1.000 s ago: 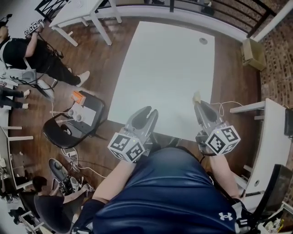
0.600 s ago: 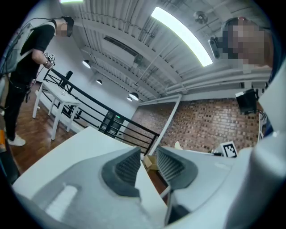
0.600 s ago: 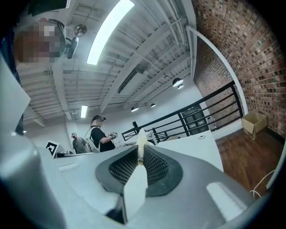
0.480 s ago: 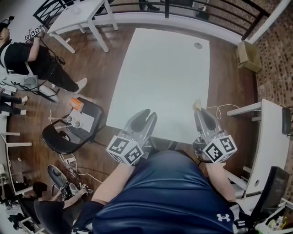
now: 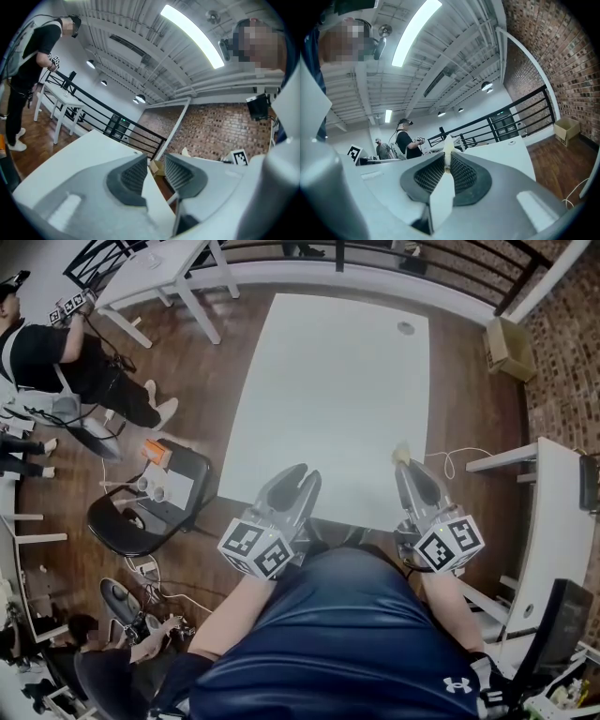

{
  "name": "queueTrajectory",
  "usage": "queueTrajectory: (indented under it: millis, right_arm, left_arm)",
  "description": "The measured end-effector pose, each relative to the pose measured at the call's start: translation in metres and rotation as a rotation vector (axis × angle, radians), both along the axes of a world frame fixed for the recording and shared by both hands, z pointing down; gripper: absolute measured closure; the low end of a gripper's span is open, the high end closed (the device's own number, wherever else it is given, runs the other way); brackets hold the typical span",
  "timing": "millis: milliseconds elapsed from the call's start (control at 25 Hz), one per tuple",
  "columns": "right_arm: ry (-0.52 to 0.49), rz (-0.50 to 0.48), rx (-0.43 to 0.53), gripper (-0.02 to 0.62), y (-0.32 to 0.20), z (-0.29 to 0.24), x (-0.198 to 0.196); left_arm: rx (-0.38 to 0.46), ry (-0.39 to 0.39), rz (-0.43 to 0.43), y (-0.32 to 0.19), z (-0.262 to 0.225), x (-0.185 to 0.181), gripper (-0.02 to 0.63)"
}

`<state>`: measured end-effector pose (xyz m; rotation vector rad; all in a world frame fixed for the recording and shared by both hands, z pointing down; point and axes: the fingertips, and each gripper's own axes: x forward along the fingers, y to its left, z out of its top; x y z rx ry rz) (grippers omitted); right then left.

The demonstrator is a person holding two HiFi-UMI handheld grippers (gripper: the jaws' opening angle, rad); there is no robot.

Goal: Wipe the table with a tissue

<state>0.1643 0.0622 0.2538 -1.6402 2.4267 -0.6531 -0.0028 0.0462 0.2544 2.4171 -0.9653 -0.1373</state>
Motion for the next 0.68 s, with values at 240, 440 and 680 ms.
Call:
queueTrajectory:
  millis: [240,440,680]
  right_arm:
    - [-0.003,0.001,-0.012,0.551,-0.0005,0.0027,0.0011]
    - [0.005,0.0,-0.013,0.551,-0.0013,0.0029,0.0]
    - [0.007,0.004,-0.014,0.551,0.0014,0.004,0.0022]
  left_arm:
    - [-0.006,-0.006,0.008,0.0005,0.0024,0.0023,0.491]
    - [-0.009,-0.005,0.01,-0.0007,0.0039,0.0011,0.49]
    - [-0.007,-0.006,0.012,0.0015,0.0053,0.0031,0.491]
